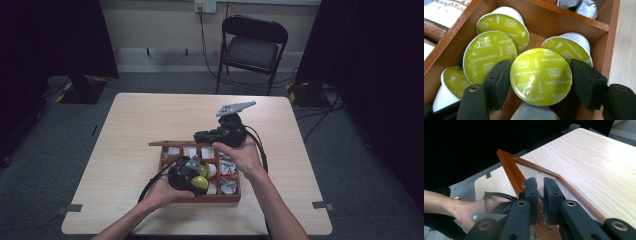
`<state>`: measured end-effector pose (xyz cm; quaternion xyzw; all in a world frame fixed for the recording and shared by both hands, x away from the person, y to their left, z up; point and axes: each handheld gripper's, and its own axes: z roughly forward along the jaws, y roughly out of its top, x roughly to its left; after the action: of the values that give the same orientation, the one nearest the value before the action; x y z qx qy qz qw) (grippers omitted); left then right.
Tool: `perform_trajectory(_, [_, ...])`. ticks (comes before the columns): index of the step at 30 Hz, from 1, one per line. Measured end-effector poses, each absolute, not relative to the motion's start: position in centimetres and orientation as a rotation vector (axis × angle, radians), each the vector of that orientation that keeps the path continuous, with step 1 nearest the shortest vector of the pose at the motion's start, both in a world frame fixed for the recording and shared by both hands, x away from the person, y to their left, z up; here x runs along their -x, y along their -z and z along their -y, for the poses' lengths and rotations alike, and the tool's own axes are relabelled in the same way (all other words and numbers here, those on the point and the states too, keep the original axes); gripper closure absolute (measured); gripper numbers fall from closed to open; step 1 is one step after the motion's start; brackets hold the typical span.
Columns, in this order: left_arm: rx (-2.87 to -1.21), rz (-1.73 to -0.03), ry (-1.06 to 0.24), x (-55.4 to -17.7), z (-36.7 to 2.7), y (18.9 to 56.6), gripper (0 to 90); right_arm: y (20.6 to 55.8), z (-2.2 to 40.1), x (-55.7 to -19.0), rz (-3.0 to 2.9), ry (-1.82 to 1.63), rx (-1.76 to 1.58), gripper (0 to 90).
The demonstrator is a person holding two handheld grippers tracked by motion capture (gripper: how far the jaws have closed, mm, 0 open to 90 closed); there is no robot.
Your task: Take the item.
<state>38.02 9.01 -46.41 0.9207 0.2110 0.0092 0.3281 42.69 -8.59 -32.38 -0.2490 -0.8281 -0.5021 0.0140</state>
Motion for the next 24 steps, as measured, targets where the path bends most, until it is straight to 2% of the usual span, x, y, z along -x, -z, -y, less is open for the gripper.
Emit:
perform_trajectory(12, [-2.427,-0.53,-0.033,-38.0,-9.1,46.3,37.9,32.4,8.6,-42.7,2.578,1.563,0.774,82.4])
perform_trajectory(24, [-2.353,-0.559,-0.043,-37.7,-10.3,45.3,38.0,32.4,8.6,-42.6,2.583,1.564,0.768,82.5])
